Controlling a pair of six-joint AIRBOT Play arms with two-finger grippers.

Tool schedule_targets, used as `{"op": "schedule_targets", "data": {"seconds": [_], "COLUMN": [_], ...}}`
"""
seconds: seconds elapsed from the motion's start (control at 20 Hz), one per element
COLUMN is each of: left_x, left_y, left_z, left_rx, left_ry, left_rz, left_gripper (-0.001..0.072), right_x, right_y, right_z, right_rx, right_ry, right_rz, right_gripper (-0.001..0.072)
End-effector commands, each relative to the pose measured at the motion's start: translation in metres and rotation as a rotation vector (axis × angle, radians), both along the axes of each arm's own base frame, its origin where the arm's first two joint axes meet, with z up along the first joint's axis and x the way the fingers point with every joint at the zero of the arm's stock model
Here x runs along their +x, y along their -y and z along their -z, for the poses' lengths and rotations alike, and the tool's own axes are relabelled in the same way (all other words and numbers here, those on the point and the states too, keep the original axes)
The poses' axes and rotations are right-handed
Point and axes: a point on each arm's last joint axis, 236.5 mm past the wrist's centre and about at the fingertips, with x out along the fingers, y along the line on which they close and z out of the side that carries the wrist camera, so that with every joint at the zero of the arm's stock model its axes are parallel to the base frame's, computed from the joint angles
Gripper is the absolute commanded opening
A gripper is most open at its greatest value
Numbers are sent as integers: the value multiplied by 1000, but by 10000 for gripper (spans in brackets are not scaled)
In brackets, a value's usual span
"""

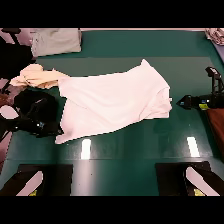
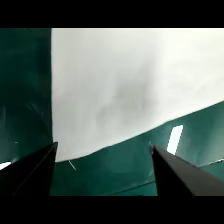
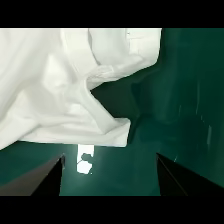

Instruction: Fold the shirts.

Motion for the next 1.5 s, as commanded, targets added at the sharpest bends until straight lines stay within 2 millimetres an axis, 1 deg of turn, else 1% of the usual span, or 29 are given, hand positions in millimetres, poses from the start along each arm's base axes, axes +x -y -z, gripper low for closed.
{"op": "schedule_targets", "data": {"seconds": [0.0,0.05,0.1,0.25,0.35,0.5,0.55,0.6,0.65,0.7,0.75,0.8,0.85,0.9,0.95,1.0,1.1,1.2,1.35,1.45], "left_x": [2,5,8,12,10,1,2,7,12,14,14,12,10,10,12,15,27,38,56,60], "left_y": [-18,-24,-25,-26,-25,-17,-11,-3,7,18,28,31,32,32,32,33,34,35,33,33], "left_z": [21,24,25,26,29,47,50,48,43,37,32,30,30,30,28,22,3,-23,-57,-71], "left_rx": [64,86,88,92,87,44,18,-21,-68,-120,-166,-181,-184,-184,-186,-191,-202,-214,-215,-215], "left_ry": [31,42,51,65,47,-52,-60,-47,-26,-15,-11,-16,-21,-21,-21,-10,16,38,102,129], "left_rz": [-23,-51,-71,-78,-76,-68,-74,-84,-82,-74,-56,-51,-44,-43,-44,-39,-26,-10,-38,-44], "left_gripper": [666,666,666,667,666,664,664,655,537,487,465,433,288,279,164,61,28,28,28,28], "right_x": [-7,-9,-10,-12,-12,-12,-13,-14,-14,-14,-14,-14,-13,-12,-11,-12,-17,-19,-12,-4], "right_y": [-1,-2,-3,-4,-4,-4,-4,-5,-4,-4,-3,-2,-2,-1,1,8,14,9,-6,-19], "right_z": [2,2,3,3,3,3,3,4,4,4,4,5,5,4,5,9,24,41,65,75], "right_rx": [16,18,20,24,23,23,24,25,24,23,18,15,14,11,1,-28,-47,-24,12,69], "right_ry": [-17,-23,-28,-37,-37,-37,-41,-47,-47,-47,-47,-47,-43,-38,-36,-44,-105,-158,-188,-173], "right_rz": [16,13,11,7,6,6,4,2,2,2,2,3,5,7,10,10,1,-52,-155,-209], "right_gripper": [644,644,644,644,644,644,644,644,644,644,643,644,644,644,644,644,644,644,644,644]}}
